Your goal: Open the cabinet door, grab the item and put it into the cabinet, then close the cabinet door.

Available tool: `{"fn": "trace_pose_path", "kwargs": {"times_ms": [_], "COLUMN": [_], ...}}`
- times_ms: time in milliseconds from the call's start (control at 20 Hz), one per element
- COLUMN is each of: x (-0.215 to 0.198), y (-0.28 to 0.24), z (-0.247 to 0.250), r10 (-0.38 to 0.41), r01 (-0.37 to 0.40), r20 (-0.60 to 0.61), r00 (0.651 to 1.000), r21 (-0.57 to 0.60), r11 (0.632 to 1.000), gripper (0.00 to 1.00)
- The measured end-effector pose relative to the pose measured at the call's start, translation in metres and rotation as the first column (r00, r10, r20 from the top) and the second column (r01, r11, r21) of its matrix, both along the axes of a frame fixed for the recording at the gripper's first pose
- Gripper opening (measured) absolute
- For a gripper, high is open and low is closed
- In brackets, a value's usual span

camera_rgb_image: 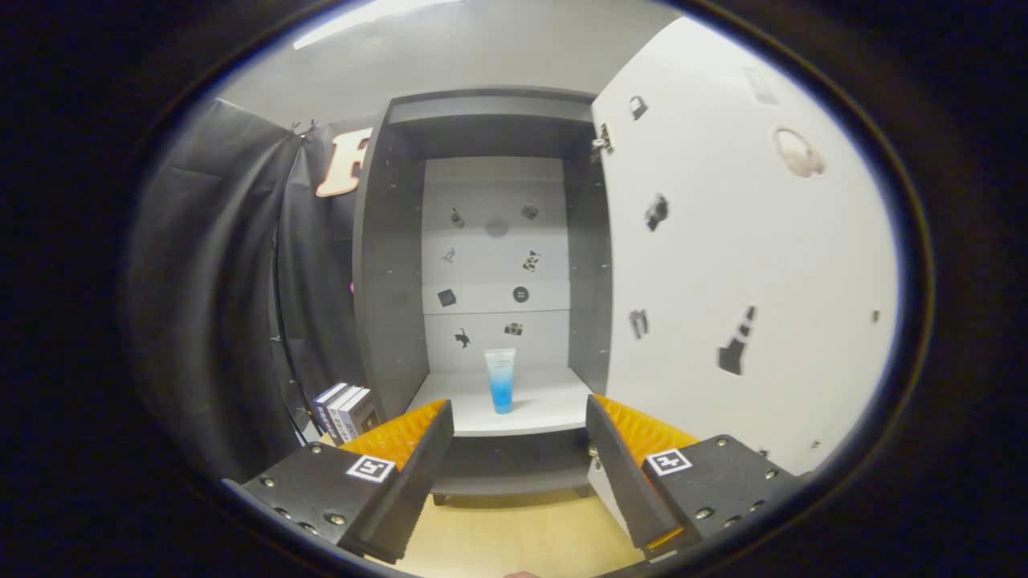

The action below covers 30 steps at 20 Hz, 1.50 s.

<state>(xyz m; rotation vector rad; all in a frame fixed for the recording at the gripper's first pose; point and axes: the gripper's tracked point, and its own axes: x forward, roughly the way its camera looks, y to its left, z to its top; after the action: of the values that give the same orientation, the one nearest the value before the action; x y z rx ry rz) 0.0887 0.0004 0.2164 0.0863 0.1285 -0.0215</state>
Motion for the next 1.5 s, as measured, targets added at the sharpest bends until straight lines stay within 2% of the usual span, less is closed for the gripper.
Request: {"fn": "trace_pose_path", "kwargs": {"times_ms": [250, 450, 650, 750, 950, 1250, 1500], "x": [-0.089, -0.142, -0.168, -0.166, -0.146, -0.117, -0.118], "y": [-0.073, -0.147, -0.205, -0.227, -0.257, -0.261, -0.238], "z": [0.006, 0.001, -0.008, -0.013, -0.020, -0.029, -0.024], "r10": [-0.118, -0.248, -0.348, -0.378, -0.395, -0.380, -0.310], "r01": [0.119, 0.248, 0.348, 0.378, 0.395, 0.379, 0.307], "r20": [-0.016, -0.030, -0.053, -0.057, -0.066, -0.075, -0.060], "r00": [0.993, 0.968, 0.936, 0.924, 0.916, 0.922, 0.949], "r21": [0.010, -0.015, -0.017, -0.016, -0.015, -0.024, -0.061], "r11": [0.993, 0.969, 0.937, 0.926, 0.919, 0.925, 0.950], "gripper": [0.98, 0.98, 0.98, 0.98, 0.98, 0.97, 0.96]}}
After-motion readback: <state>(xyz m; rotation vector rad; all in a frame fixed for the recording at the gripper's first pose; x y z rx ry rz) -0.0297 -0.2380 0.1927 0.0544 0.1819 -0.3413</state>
